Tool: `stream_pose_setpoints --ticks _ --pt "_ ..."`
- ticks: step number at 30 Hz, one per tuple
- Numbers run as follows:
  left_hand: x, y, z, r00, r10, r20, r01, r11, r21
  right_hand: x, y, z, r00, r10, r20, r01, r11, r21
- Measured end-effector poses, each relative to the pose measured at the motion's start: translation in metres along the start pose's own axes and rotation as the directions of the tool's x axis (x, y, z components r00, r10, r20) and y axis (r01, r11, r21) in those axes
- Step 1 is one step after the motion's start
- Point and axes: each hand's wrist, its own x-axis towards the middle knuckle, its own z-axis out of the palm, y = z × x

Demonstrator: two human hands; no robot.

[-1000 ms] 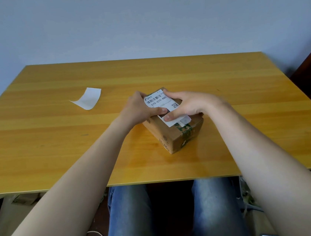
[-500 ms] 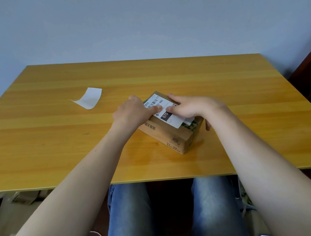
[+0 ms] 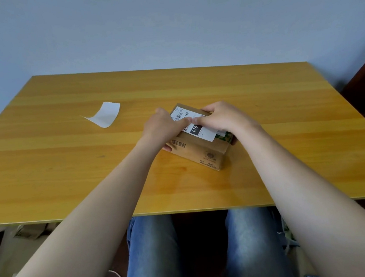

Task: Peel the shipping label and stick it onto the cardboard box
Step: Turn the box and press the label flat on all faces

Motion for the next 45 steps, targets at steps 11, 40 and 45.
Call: stream_pose_setpoints --ticks 11,40,45 --pt "0.004 0.006 -0.01 0.99 -0.015 0.141 0.026 0.996 -0.082 0.0 0.006 -0.01 0.989 -0.114 0.091 0.108 0.992 0.069" --pt "-0.009 0.0 -0.013 0.978 -0.078 0.195 0.085 0.996 -0.031 0.013 0.021 -0.002 0.99 -0.116 -0.076 0.126 0.98 0.157" --pt "-0.007 0.001 -0.012 0.984 -0.059 0.169 0.072 0.995 -0.07 0.015 0.019 0.002 0.987 -0.127 -0.098 0.139 0.981 0.134"
